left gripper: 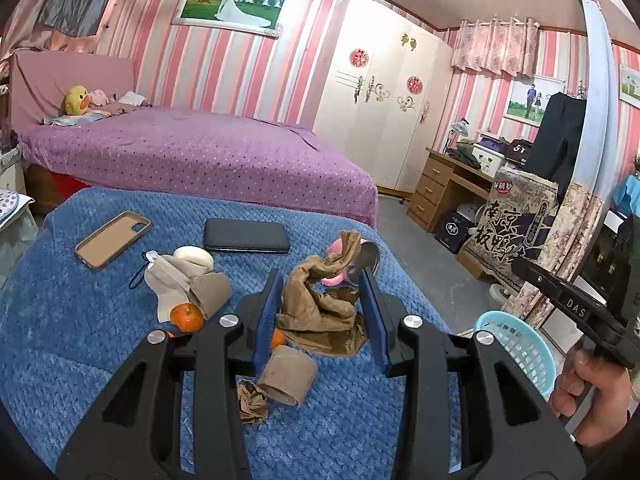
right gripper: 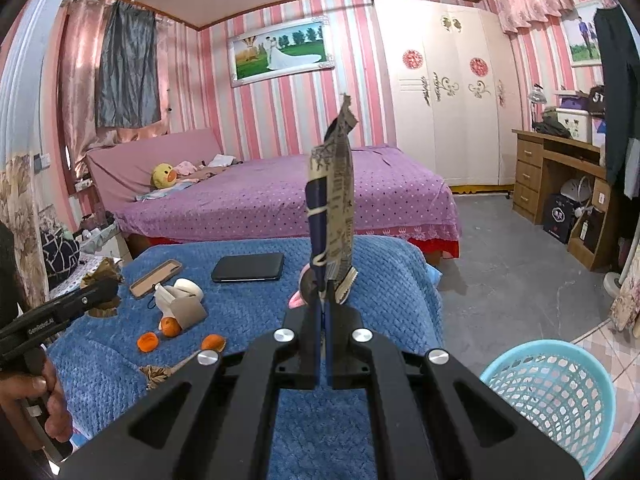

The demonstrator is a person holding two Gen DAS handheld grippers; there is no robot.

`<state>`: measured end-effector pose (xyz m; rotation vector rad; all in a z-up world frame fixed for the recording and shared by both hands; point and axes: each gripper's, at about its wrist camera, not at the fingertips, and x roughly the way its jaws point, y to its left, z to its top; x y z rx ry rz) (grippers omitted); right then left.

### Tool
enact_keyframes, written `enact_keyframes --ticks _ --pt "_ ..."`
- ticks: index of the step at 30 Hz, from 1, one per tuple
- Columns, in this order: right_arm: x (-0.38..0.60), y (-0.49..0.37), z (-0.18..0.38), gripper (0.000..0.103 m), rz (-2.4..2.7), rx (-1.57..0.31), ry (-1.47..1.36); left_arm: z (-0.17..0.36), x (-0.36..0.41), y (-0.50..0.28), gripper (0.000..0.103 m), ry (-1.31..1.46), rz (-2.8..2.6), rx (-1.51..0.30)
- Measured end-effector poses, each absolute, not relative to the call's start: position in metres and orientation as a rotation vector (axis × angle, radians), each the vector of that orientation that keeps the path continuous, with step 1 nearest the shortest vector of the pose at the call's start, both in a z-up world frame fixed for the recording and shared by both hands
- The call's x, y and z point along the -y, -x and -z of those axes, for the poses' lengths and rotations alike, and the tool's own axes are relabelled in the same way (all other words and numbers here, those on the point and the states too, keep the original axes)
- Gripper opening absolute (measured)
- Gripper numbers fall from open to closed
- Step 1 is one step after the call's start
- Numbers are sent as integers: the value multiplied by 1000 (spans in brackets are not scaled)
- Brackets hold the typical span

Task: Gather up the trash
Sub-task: 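Carry the brown paper in the left tool while the right tool carries the wrapper to the basket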

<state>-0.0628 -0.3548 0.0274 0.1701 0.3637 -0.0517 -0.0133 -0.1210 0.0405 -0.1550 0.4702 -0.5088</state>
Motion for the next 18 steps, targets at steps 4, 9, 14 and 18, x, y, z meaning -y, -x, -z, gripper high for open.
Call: enact_keyframes --ticks 4,9,14,18 --pt "374 70 -28 1 84 -354 -205 -41 129 14 38 153 532 -480" --pt "413 86 -29 1 143 -340 -256 -49 149 18 38 106 566 -472" --pt "451 112 -33 1 225 -305 -315 -55 188 20 38 91 620 -484" --pt "468 122 -35 1 269 -310 -321 -59 233 24 38 93 683 -486"
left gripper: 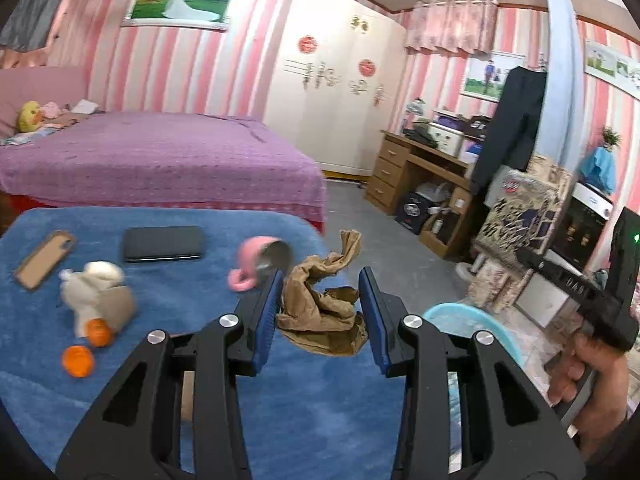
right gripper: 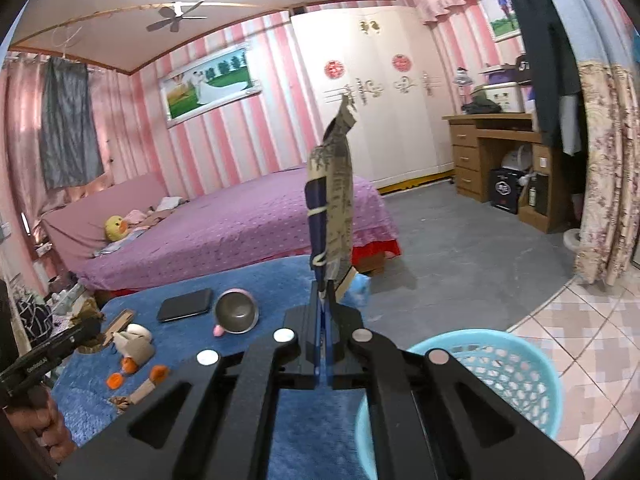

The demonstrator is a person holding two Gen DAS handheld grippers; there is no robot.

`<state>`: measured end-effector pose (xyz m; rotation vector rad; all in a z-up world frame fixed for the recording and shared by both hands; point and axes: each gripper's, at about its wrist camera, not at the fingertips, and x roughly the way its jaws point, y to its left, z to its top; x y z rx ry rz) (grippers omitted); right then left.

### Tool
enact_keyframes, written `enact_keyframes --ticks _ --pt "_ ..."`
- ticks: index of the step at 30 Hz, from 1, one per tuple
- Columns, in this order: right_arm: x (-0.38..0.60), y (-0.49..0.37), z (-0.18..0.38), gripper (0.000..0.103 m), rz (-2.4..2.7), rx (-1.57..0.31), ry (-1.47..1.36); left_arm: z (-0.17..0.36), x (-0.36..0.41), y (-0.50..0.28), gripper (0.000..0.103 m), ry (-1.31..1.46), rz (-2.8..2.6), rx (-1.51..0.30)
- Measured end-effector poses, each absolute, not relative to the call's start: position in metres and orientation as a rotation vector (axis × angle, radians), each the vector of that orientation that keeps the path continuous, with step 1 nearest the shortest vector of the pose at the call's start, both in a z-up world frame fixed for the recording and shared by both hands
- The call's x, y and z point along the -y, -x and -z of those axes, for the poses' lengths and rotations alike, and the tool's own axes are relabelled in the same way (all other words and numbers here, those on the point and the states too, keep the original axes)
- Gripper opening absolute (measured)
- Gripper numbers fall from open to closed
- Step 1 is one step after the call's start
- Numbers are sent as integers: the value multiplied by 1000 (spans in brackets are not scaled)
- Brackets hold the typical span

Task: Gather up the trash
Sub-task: 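Carry the brown paper in the left tool while the right tool carries the wrapper to the basket, then open the left tool over the basket while the right tool releases the wrapper into it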

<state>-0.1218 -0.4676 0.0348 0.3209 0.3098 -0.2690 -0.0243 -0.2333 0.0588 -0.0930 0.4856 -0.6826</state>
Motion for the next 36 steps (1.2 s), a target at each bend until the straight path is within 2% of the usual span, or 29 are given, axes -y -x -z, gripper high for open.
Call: enact_keyframes --ticks 12,19,20,21,22,23,26,28,29,30,31,36 --pt "529 156 -23 1 359 -336 -371 -31 390 58 38 12 896 -556" --pt "544 159 -12 5 396 -382 -349 -5 443 65 38 -33 933 -608" --pt "547 161 -12 8 415 -381 -348 -2 447 64 38 -36 934 -614" --pt "549 164 -11 25 429 -377 -349 1 452 63 38 -37 936 -624" --pt "554 167 -12 36 450 -365 -355 4 457 62 39 -40 939 -633" --pt "558 172 -12 54 465 -344 -369 7 462 62 39 -44 939 -640" --pt "567 184 -15 55 490 -295 -404 12 468 63 40 -51 947 -649" --pt "571 190 -17 55 512 -269 -419 15 475 65 45 -62 953 -660" --pt "573 193 -17 55 513 -259 -429 16 477 65 59 -69 959 -667" --pt "574 195 -18 55 515 -250 -435 17 480 66 78 -86 949 -666" --pt "575 197 -18 55 519 -243 -441 15 478 69 83 -108 926 -640" --pt "565 184 -20 55 467 -243 -433 -1 428 55 84 -110 865 -599"
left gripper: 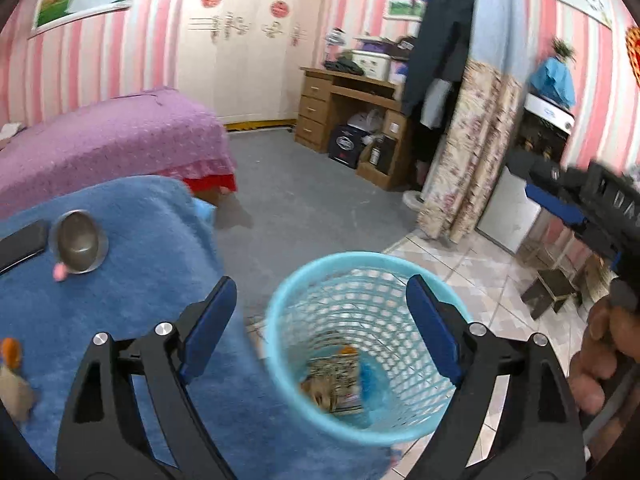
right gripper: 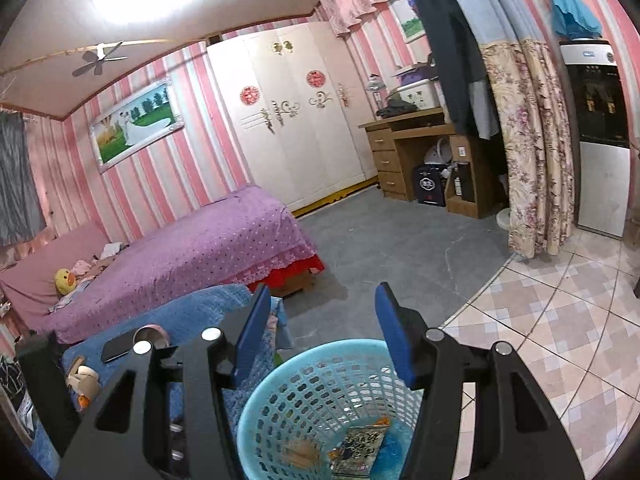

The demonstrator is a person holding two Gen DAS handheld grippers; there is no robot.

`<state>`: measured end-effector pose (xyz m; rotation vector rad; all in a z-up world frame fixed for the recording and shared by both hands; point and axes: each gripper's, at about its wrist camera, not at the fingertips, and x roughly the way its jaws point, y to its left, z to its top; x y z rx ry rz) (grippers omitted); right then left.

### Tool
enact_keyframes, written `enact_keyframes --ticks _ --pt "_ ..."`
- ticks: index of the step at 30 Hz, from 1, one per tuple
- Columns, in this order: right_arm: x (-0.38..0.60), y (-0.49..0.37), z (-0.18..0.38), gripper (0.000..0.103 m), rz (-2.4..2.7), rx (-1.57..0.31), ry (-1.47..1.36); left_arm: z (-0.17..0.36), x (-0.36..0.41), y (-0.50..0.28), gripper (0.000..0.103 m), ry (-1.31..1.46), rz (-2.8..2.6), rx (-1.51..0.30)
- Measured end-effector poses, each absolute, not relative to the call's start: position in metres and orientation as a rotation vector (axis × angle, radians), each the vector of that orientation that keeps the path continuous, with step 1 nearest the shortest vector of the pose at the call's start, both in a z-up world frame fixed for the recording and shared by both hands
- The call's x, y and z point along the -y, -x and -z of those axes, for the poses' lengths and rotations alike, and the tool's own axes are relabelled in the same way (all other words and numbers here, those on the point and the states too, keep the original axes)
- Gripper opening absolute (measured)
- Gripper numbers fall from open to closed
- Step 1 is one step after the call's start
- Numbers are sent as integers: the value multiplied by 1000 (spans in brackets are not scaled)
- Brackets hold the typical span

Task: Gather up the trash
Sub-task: 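Open the left tool over the basket while the right tool releases the wrapper into it, then move both open tools back over the remaining trash on the blanket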

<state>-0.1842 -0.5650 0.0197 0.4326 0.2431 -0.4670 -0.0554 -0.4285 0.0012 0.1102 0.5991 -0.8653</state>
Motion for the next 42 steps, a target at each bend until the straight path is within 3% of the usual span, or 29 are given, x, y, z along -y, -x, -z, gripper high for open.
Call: enact_keyframes --ticks 8,12,16,27,42 --pt "512 150 -27 55 309 -212 -391 -34 260 22 88 -106 519 -469" --pt "477 120 -22 70 237 -239 -372 -35 164 4 90 -45 364 -455" --pt "432 86 -8 77 146 -294 -357 -8 95 -5 90 37 304 -516" --pt "300 11 38 78 -67 -499 -210 38 53 -33 90 54 312 -693" --pt "281 -3 40 79 -74 -537 -195 52 55 -25 90 50 347 -710"
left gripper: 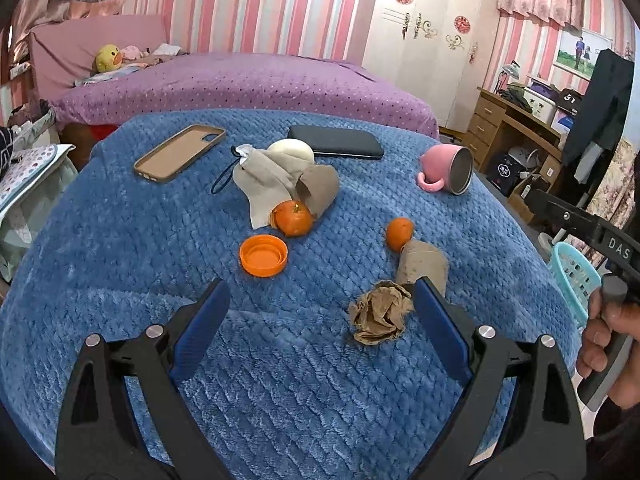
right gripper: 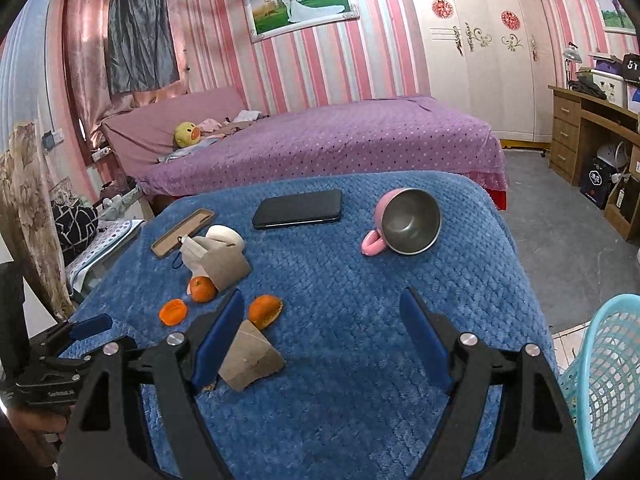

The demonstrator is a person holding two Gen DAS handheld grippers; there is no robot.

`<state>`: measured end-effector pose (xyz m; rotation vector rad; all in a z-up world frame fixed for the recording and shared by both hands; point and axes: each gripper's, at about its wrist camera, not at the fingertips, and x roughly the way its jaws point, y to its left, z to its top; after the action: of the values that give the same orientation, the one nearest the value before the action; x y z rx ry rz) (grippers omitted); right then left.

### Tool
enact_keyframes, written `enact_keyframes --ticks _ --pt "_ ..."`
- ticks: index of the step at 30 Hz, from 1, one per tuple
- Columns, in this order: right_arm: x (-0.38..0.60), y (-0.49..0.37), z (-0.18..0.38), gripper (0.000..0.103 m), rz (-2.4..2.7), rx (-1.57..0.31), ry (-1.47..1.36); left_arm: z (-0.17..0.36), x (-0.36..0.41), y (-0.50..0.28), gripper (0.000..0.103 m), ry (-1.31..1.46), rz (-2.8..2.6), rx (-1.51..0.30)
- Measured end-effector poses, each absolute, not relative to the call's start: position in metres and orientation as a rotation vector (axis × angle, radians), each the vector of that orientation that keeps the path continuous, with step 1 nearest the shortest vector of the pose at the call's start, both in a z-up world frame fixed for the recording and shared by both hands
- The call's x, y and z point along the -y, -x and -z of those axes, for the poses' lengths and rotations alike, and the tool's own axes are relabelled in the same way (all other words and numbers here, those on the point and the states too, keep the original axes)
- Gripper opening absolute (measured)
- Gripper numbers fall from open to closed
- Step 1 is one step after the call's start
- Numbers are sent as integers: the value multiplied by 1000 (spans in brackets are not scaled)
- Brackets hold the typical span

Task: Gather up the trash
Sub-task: 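Move both open tools back over the remaining trash on the blanket, then grasp the crumpled brown paper with the left tool while the right tool grasps the cardboard tube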

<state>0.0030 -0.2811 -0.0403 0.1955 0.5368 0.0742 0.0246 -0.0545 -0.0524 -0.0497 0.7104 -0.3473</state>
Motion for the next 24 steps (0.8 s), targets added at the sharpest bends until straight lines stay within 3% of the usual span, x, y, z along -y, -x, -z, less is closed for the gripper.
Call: enact_keyframes --ticks 24 --pt "318 6 45 79 -24 -571 -217 83 114 -27 89 -68 375 -805"
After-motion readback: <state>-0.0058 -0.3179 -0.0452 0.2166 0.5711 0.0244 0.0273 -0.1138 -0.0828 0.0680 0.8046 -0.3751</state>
